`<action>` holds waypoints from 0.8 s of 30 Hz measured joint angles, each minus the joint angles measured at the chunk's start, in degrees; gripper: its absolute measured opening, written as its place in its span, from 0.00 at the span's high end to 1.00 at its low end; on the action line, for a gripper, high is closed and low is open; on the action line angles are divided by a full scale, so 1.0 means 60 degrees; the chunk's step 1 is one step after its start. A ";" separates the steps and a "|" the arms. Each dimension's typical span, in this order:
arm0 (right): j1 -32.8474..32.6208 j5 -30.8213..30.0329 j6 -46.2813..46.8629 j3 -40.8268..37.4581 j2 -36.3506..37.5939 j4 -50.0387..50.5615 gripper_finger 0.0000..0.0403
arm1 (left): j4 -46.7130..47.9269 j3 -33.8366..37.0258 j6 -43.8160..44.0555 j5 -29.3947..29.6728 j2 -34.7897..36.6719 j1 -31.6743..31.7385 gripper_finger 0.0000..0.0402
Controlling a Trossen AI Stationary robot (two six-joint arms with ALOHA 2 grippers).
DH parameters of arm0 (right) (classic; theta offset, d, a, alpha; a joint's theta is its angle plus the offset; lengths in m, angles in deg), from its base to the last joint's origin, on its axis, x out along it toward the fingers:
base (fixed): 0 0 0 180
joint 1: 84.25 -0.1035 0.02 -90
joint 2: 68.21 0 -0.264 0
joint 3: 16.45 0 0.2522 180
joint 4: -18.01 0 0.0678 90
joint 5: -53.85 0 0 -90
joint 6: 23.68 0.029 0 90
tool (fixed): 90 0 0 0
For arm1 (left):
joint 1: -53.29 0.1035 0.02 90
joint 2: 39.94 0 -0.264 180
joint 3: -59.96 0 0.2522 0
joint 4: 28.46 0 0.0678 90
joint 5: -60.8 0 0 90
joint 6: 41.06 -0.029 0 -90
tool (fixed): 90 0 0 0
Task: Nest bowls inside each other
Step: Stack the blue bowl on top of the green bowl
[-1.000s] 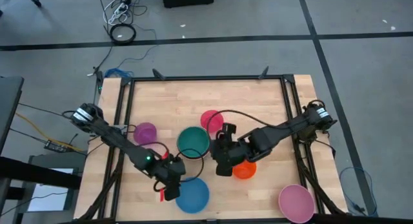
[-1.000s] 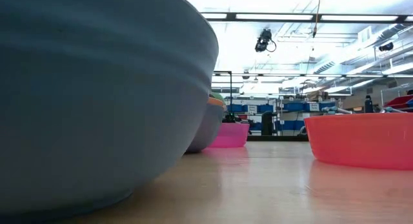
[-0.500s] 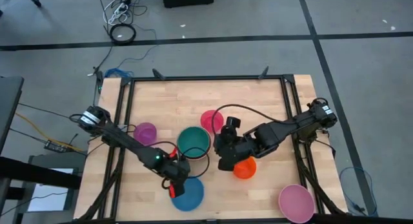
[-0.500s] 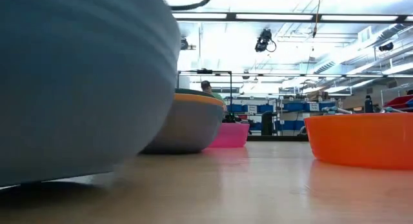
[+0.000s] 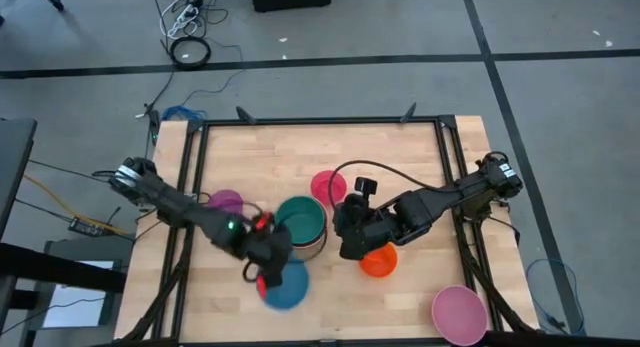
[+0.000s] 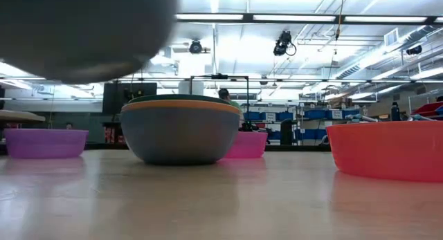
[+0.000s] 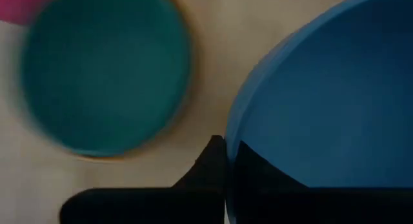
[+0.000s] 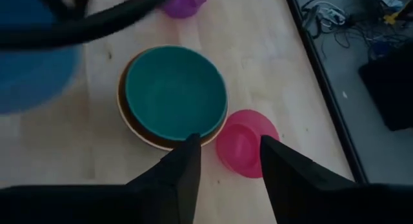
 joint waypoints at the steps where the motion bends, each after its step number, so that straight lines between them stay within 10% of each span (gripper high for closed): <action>1: 0.0000 -0.0007 0.0001 0.0000 0.0000 0.0029 0.65 | 0.0231 -0.0115 -0.0147 0.0308 0.0035 0.0220 0.99; 24: -0.0842 -0.0466 0.2018 -0.0004 0.0015 0.3281 0.67 | 0.0170 -0.0315 -0.3382 0.0670 -0.0028 0.4334 0.99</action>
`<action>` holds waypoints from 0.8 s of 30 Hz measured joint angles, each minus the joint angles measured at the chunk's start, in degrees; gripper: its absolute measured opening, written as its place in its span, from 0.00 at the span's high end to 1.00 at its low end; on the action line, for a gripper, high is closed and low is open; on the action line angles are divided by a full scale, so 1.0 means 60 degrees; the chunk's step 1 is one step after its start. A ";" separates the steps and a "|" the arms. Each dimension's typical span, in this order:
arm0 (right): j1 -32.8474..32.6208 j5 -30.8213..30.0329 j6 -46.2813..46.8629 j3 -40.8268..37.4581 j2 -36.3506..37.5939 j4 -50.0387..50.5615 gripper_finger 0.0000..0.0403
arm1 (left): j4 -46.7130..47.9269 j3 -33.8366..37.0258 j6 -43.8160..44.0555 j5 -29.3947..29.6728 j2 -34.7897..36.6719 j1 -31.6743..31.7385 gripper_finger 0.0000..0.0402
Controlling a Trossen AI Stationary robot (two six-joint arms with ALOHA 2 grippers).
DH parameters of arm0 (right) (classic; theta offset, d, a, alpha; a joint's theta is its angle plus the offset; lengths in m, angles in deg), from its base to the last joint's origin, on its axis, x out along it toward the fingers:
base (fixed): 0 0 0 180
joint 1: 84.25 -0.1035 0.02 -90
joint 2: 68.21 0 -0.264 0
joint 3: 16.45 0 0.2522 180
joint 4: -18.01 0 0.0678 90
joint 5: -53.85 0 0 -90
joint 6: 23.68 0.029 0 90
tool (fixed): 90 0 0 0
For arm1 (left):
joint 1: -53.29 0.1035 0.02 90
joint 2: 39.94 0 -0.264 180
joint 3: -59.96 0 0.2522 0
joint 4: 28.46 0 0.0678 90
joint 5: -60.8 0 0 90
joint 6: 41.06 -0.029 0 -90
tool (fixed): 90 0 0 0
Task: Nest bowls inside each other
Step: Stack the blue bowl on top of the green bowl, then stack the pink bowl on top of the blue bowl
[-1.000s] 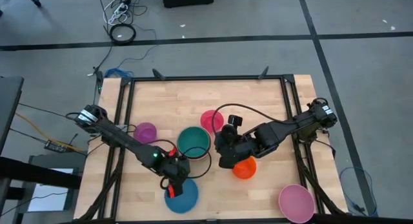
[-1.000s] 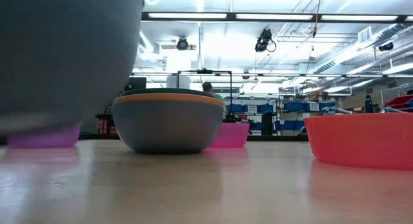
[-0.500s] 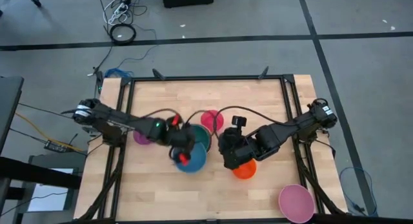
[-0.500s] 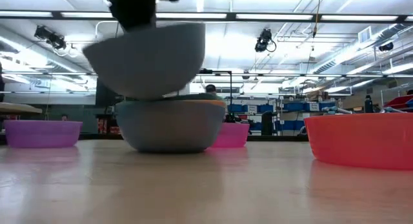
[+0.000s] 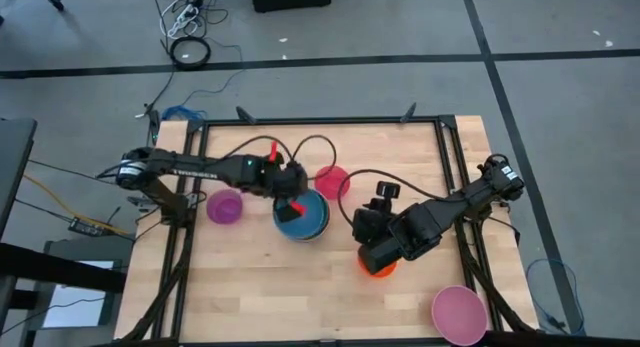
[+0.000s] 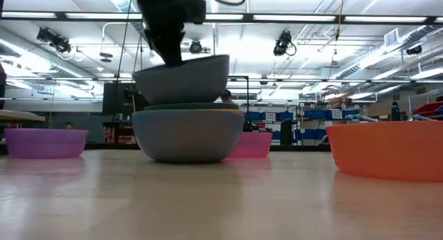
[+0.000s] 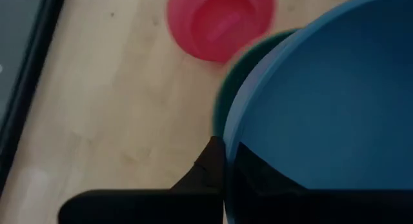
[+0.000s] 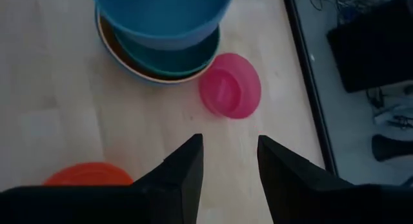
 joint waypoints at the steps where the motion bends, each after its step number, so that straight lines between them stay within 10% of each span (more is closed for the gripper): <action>1: -0.0031 0.0006 0.0134 0.0000 0.0000 0.0086 0.67 | -0.0077 0.0041 -0.0070 0.0011 0.0000 0.0100 0.98; 15: -0.0587 0.1861 0.2511 -0.0033 0.0131 0.0913 0.50 | -0.0315 0.0303 -0.0459 -0.0423 0.0069 0.0174 0.55; 24: -0.2271 0.3858 0.6229 -0.1057 0.0153 0.0918 0.51 | 0.1007 0.0303 0.0321 0.0252 0.1152 -0.0731 0.49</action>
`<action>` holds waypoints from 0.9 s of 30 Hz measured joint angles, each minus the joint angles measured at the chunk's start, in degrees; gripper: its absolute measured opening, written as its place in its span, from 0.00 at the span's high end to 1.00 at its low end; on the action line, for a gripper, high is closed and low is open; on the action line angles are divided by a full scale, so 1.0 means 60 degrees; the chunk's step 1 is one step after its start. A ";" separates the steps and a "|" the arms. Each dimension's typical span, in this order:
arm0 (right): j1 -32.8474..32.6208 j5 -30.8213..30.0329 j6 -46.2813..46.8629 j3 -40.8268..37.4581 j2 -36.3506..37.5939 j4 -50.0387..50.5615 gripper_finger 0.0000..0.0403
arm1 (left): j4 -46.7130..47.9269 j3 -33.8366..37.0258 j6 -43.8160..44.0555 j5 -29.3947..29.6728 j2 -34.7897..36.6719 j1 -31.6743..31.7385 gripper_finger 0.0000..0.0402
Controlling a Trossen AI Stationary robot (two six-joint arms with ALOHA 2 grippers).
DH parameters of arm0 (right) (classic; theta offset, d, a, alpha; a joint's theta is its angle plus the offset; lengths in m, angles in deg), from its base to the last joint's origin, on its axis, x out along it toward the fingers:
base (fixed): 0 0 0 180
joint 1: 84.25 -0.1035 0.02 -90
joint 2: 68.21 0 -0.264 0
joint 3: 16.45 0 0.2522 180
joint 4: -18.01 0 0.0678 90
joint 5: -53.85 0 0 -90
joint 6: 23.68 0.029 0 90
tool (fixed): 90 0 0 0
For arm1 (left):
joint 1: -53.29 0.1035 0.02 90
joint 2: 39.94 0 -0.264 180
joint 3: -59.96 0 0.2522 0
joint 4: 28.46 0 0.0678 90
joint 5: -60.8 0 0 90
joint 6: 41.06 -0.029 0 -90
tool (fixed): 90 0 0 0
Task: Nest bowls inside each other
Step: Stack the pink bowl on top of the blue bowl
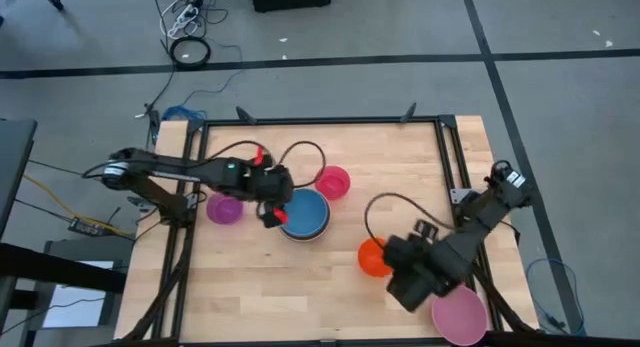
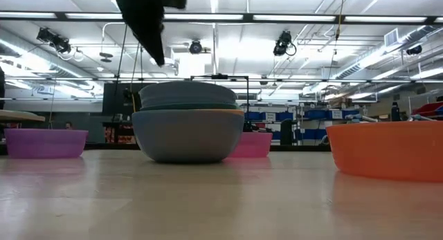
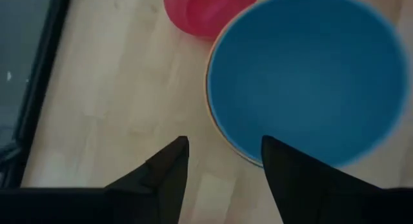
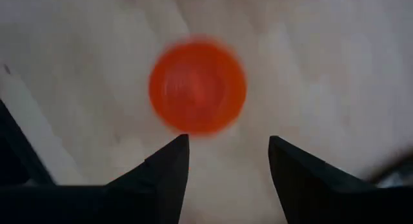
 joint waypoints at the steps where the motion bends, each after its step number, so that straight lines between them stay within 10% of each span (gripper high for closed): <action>1: -0.0247 0.0297 0.0581 -0.0208 0.0000 -0.0024 0.52 | 0.0067 0.0000 0.0119 0.0107 0.0208 -0.0110 0.49; 13: -0.3048 0.1935 0.7274 -0.0965 -0.0104 -0.1693 0.52 | 0.0239 0.0000 0.1401 0.0988 0.2315 -0.1507 0.49; 27: -0.3373 0.2832 0.8516 -0.0965 -0.1916 -0.3913 0.54 | 0.0210 0.0000 0.1753 0.1169 0.2553 -0.2420 0.49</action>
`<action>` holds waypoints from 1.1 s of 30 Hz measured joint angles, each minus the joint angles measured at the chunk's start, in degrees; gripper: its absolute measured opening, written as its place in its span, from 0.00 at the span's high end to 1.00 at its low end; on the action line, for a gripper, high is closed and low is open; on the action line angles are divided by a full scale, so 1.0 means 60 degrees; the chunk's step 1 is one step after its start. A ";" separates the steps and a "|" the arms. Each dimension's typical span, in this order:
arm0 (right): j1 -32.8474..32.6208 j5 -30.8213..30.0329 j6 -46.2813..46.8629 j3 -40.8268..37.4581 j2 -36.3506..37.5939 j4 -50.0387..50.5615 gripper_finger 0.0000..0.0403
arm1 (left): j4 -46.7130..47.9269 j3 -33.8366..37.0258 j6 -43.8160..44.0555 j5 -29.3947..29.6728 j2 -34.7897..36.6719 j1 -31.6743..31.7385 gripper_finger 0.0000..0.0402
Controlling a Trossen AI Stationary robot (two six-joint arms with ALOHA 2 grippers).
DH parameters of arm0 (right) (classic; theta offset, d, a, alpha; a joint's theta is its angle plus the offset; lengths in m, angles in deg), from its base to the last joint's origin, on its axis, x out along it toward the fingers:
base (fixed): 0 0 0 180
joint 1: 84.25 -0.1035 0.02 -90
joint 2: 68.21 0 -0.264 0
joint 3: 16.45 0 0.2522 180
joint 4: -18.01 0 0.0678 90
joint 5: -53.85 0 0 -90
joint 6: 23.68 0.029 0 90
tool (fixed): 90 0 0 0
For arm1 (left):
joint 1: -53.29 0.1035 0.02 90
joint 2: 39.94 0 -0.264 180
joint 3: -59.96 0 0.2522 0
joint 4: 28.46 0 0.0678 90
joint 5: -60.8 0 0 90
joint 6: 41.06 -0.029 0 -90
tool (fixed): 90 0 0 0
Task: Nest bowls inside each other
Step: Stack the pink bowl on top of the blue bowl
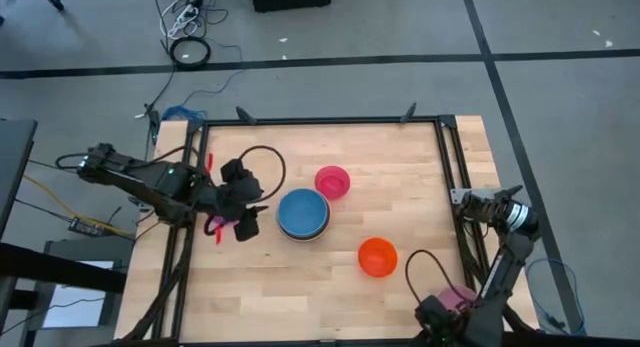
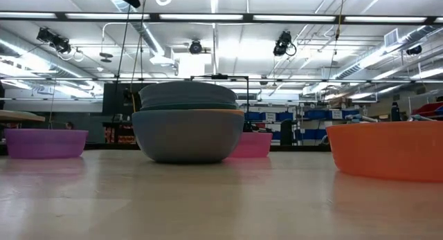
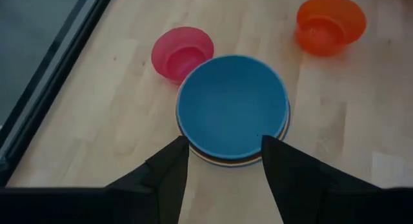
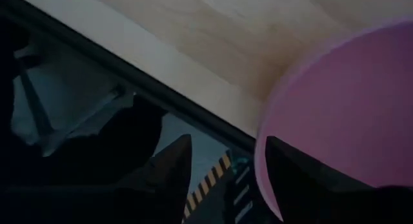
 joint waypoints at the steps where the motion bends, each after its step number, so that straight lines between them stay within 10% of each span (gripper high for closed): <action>1: -0.0011 0.0117 0.0047 0.0000 -0.0086 -0.0040 0.54 | 0.0010 0.0000 0.0093 0.0015 0.0004 -0.0078 0.49; 21: 0.0021 0.0582 0.0416 -0.0794 -0.0470 -0.0248 0.77 | 0.0577 -0.0850 0.1572 0.0265 0.0015 -0.2616 0.49; 33: 0.1508 -0.0312 -0.2493 -0.1614 -0.0287 0.0408 0.99 | 0.2898 -0.2255 0.3141 0.1733 -0.0006 -0.3517 0.50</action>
